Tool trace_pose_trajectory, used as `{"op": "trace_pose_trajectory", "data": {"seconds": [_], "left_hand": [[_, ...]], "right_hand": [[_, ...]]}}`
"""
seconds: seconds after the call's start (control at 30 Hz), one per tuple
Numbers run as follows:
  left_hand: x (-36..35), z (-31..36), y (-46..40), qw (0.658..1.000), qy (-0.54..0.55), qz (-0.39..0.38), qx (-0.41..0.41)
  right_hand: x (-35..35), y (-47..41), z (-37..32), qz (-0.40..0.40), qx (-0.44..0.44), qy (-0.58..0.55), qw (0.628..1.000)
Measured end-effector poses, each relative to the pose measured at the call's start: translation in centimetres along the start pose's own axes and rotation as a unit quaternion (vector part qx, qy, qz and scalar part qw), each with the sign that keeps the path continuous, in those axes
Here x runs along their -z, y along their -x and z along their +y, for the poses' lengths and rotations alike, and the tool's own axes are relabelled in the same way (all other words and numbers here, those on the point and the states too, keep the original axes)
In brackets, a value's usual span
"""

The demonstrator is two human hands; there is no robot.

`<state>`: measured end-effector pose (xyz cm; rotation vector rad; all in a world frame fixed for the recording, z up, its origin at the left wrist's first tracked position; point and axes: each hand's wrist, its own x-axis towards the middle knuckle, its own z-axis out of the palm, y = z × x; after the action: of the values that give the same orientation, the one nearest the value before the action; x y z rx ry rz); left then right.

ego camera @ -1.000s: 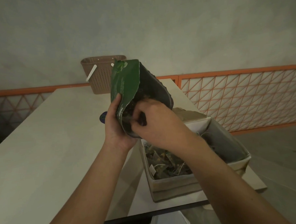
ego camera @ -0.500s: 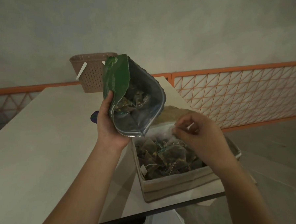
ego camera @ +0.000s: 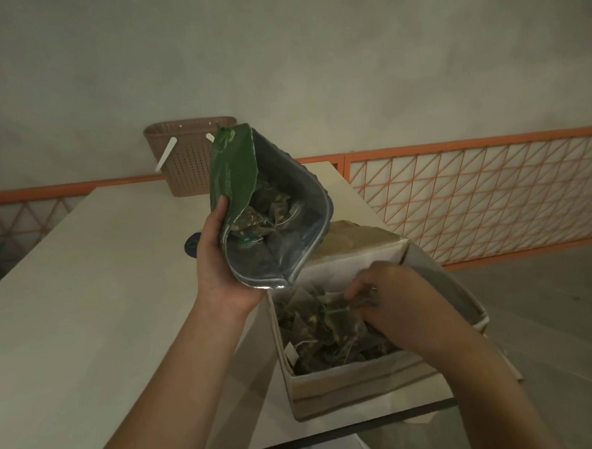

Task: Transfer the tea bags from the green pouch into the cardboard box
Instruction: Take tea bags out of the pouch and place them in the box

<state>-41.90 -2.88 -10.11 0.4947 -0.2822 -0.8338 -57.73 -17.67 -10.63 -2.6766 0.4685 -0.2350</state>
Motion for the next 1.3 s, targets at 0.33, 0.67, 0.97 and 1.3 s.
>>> {"op": "trace_pose_trajectory", "data": {"seconds": [0.33,0.67,0.97,1.3], "left_hand": [[-0.2,0.9,0.3,0.999,0.011,0.026,0.029],[-0.5,1.3,0.5,0.997,0.004,0.077,-0.009],[-0.3,1.2,0.5,0.997,0.002,0.081,-0.007],[-0.3,0.9,0.2,0.998,0.001,0.055,0.003]], "right_hand": [[2.7,-0.7,-8.6,0.218,0.185,-0.157,0.945],[0.1,-9.7,-12.6,0.127,0.146,0.059,0.979],[-0.3,-9.1,-12.1,0.078,0.147,0.118,0.979],[3.6,-2.8,-9.2,0.171,0.178,-0.103,0.964]]}}
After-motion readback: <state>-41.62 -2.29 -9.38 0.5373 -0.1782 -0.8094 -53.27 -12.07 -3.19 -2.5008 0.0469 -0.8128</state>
